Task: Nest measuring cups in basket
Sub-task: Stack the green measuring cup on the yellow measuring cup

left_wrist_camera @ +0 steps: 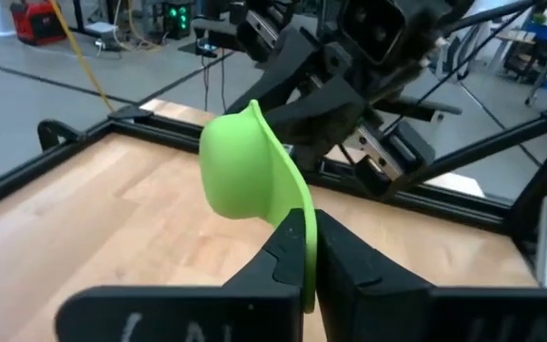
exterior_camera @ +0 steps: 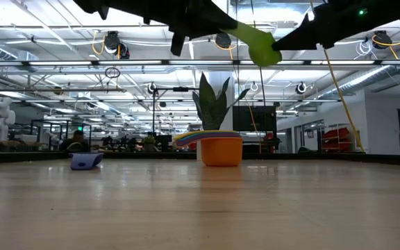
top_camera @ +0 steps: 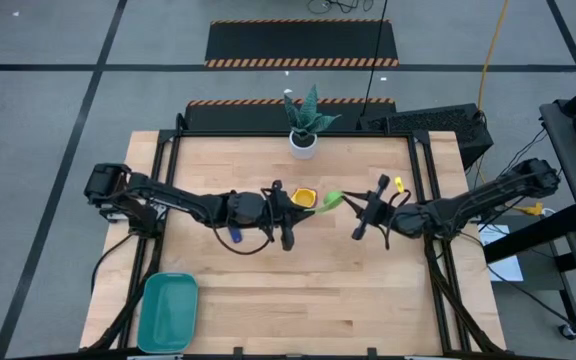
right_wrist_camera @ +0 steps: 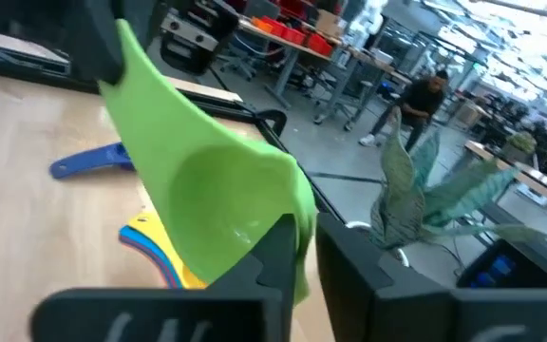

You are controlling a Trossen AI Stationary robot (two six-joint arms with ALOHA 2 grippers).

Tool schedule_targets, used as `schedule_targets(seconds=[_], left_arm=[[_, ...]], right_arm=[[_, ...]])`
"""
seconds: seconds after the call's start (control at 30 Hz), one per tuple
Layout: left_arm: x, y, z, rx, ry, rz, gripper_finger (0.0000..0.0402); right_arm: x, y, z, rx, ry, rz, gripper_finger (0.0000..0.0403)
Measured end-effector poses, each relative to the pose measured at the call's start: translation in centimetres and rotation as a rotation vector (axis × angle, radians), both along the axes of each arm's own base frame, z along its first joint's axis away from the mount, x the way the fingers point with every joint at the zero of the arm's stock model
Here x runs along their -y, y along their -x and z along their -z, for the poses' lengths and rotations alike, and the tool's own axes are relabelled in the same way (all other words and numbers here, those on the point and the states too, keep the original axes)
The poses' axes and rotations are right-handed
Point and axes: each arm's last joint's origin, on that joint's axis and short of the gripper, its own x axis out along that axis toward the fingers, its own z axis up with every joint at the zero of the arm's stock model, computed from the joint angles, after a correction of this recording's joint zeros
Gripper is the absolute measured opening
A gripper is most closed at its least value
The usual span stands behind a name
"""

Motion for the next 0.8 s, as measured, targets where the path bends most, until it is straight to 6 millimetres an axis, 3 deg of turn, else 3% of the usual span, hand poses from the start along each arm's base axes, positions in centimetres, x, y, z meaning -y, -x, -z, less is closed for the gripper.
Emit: schedule_targets(seconds=[0.13, 0.3, 0.43, 0.8], left_arm=[[1.1, 0.5, -0.1, -0.024, 0.031, -0.026, 0.0009], [3.3, 1.6, 1.2, -0.055, 0.032, -0.173, 0.0011], [4.5, 2.8, 2.2, 0.024, 0.047, -0.294, 0.0008], [3.4, 5.4, 6.7, 0.186, 0.180, -0.406, 0.0011]], right_arm=[[0.1, 0.6, 0.0, -0.045, 0.019, -0.020, 0.0070], [0.3, 2.0, 0.0, -0.125, 0.048, -0.016, 0.0093], [0.5, 3.0, -0.1, -0.144, 0.036, -0.018, 0.0101], [0.8, 3.9, 0.1, -0.154, -0.022, -0.001, 0.0102]])
